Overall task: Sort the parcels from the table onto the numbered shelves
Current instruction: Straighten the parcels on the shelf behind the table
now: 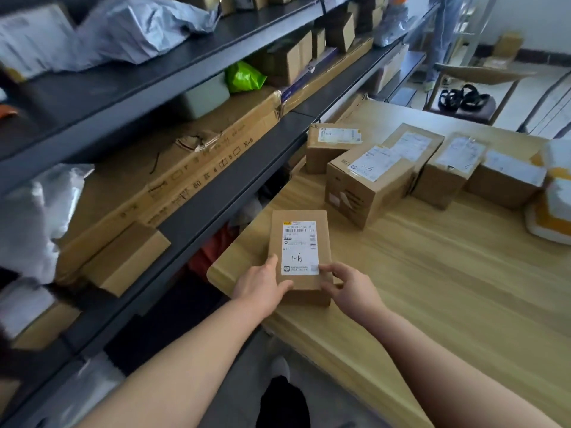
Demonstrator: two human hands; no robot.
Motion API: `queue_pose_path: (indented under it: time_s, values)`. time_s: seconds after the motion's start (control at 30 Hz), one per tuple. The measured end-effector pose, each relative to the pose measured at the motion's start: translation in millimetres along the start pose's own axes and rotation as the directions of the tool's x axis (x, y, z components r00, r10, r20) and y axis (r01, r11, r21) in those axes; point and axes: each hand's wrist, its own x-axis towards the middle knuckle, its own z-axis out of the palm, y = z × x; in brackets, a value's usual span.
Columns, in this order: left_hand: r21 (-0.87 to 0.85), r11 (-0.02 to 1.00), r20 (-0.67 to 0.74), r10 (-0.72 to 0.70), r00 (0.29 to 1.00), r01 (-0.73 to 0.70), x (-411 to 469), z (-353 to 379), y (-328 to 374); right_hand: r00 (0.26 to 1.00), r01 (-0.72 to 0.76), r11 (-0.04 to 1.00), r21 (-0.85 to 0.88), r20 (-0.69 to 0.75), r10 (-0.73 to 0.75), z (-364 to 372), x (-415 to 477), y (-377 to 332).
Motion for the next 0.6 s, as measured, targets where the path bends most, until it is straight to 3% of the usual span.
queue_pose_path:
  time_s: [0.27,0.43,0.6]
  values:
    - [-0.111,0.990,0.126,-0.071,0.989,0.085,-30,-7,-4,0.988,0.085,0.990,-0.112,0.141,-0.069,-8,-16,-3]
    - [-0.215,0.969,0.152,-0.091,0.984,0.123,-10,-21,3,0.993,0.094,0.971,-0.220,0.087,-0.076,-14,8,-18]
    - [-0.287,0.949,0.251,-0.055,0.966,0.129,4,-9,-1,0.990,0.017,0.998,-0.058,0.144,-0.008,8,0,-20]
